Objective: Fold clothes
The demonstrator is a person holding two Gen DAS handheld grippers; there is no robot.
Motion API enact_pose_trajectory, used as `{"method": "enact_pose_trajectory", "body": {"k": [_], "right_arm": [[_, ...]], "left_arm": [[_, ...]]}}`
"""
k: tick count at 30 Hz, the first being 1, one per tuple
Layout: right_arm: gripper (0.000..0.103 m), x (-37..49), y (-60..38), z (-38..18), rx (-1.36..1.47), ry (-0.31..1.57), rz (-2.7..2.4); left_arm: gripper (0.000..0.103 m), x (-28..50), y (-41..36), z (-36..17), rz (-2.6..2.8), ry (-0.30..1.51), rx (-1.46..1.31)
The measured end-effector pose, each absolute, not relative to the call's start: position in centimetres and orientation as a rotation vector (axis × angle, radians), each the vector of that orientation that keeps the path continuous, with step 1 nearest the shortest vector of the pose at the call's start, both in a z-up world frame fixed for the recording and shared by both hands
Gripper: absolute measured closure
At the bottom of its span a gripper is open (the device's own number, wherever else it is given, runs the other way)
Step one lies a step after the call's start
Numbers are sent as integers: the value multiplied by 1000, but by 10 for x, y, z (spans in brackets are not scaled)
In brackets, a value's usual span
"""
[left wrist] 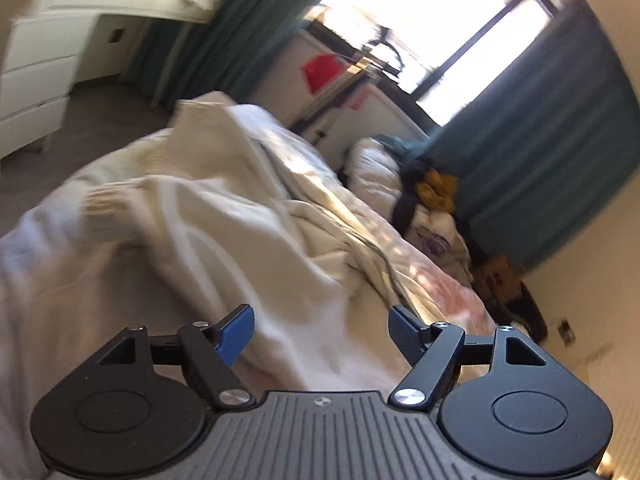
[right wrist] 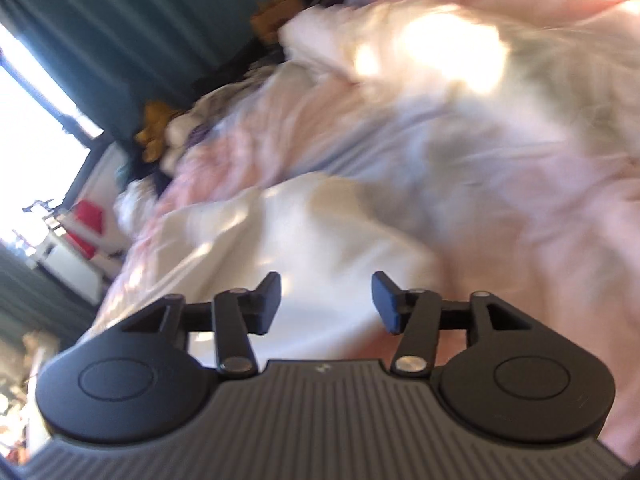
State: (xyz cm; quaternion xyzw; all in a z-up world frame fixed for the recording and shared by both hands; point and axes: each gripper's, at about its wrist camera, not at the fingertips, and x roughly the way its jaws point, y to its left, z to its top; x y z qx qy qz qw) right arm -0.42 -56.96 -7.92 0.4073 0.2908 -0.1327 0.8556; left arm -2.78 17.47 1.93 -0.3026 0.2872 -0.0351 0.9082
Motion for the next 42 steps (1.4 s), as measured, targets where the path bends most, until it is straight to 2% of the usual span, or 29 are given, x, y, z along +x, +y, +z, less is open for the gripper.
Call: {"method": "enact_pose_trajectory", "body": {"k": [1, 9, 15, 17, 18, 20, 21, 22, 26, 32, 36, 42], "right_arm": [[39, 7, -566, -79, 875, 617, -247], [39, 107, -537, -104, 1025, 661, -145], [40, 179, -519, -124, 1092, 679, -137], [44, 196, -515, -128, 1075, 677, -177], [49, 204, -514, -129, 1065, 675, -201], [69, 215, -511, -130, 1043, 671, -246], [87, 219, -510, -128, 1027, 669, -269], [93, 220, -508, -125, 1005, 666, -291], [97, 212, -493, -84, 919, 565, -294], [97, 175, -460, 22, 783, 277, -238], [97, 158, -430, 78, 590, 125, -269], [97, 202, -432, 82, 504, 175, -389]], "left_arm": [[28, -15, 163, 18, -91, 604, -606], [29, 82, 84, -15, -147, 656, -441], [32, 117, 70, -66, -190, 649, -346], [33, 125, 74, -77, -206, 665, -363], [34, 130, 76, -81, -206, 668, -369], [34, 132, 78, -83, -224, 654, -381], [34, 132, 79, -83, -231, 645, -384], [34, 131, 79, -82, -234, 638, -382], [34, 124, 82, -75, -248, 604, -398], [35, 105, 89, -57, -258, 526, -430], [35, 93, 91, -47, -278, 492, -453], [35, 81, 87, -38, -275, 460, -419]]}}
